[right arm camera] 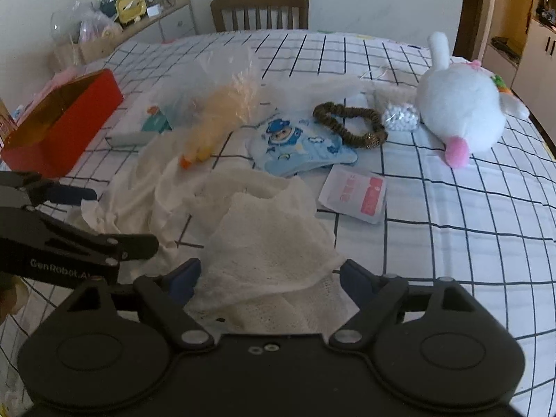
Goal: Organize soft objects
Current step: 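Grasp the white cloth with the left tool while the right tool grasps the mesh cloth, then carry both cloths into the red tin box and open both tools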
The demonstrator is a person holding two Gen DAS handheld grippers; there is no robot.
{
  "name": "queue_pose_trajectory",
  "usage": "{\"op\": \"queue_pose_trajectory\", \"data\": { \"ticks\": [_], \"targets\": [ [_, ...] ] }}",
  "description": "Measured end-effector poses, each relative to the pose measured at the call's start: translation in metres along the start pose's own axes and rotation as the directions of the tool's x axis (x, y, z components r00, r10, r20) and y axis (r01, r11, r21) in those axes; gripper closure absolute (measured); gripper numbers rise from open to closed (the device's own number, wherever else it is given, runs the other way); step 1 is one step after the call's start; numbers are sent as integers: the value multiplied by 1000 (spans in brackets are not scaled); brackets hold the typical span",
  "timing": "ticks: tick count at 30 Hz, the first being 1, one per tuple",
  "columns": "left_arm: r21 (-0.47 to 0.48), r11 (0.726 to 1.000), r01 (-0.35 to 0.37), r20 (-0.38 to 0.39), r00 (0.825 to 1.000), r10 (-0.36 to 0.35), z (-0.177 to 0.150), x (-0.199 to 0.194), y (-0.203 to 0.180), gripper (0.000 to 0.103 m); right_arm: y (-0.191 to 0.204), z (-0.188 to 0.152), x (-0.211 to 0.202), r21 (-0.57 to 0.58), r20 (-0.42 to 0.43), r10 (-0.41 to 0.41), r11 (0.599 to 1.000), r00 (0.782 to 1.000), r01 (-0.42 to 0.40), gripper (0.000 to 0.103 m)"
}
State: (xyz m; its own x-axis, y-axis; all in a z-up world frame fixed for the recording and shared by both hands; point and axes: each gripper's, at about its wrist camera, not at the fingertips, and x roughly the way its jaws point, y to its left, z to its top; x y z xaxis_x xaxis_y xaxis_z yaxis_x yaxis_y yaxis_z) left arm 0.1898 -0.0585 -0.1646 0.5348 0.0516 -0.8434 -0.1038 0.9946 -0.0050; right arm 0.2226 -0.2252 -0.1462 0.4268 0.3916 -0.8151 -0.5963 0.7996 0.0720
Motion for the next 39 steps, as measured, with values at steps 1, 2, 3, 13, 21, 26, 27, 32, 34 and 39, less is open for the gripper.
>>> {"op": "queue_pose_trajectory", "data": {
  "ticks": [1, 2, 3, 13, 21, 26, 27, 32, 34, 39],
  "targets": [
    [4, 1000, 0, 3, 1000, 0, 0, 1, -1, 4, 0, 0, 1, -5, -6, 1, 1000, 1000, -1, 22],
    [6, 1000, 5, 8, 1000, -6, 0, 1, -1, 5, 0, 0, 2, -8, -10, 3, 1000, 1000, -3, 24],
    [9, 1000, 9, 13, 1000, -9, 0, 0, -2, 8, 1, 1, 3, -13, -10, 5, 1000, 1000, -5, 24],
    [-24, 999, 34, 33, 999, -33, 7, -7, -2, 72, 10, 3, 1, -86, -5, 23, 996, 1000, -23, 65],
    [-47, 999, 4, 57, 998, -1, 2, -17, 3, 87, 12, 4, -17, -101, 52, 39, 994, 998, -33, 89],
    [-71, 997, 12, 104, 995, -5, 1, -39, 7, 89, 13, 8, -40, -87, 97, 69, 994, 993, -61, 91],
    [-69, 998, 13, 120, 993, -5, 1, -45, 8, 89, 13, 10, -46, -81, 107, 80, 994, 991, -71, 91],
    [-98, 994, 39, 164, 986, -23, 5, -73, 18, 89, 24, 21, -73, -86, 148, 135, 989, 980, -124, 92],
    [-102, 994, 44, 184, 983, -24, 6, -85, 24, 89, 31, 25, -80, -88, 155, 152, 986, 976, -140, 92],
    [-111, 993, 47, 226, 974, -21, 8, -111, 45, 89, 52, 41, -90, -102, 172, 175, 982, 970, -159, 92]
  ]
}}
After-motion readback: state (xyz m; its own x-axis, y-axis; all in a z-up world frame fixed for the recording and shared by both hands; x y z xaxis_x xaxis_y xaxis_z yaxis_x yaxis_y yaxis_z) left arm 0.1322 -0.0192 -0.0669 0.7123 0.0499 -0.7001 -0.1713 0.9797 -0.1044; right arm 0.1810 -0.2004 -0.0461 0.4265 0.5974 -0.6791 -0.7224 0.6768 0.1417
